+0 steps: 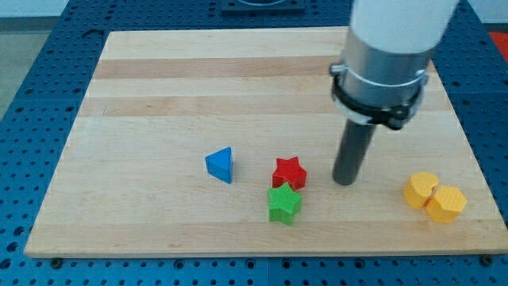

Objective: Push the blue triangle slightly up

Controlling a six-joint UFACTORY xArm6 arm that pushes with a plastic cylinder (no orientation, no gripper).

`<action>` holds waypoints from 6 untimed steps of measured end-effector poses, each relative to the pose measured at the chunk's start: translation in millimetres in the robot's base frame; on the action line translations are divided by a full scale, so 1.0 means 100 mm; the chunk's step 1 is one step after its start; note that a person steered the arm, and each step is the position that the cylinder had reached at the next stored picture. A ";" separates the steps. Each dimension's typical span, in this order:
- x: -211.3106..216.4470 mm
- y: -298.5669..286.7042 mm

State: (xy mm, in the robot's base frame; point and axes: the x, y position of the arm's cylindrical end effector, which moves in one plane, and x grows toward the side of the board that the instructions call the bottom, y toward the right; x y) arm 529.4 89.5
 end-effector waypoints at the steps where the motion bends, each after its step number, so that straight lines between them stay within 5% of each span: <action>1: 0.11 -0.43; 4: 0.01 -0.19; 6: -1.22 -0.63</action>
State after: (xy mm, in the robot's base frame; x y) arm 406.9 26.6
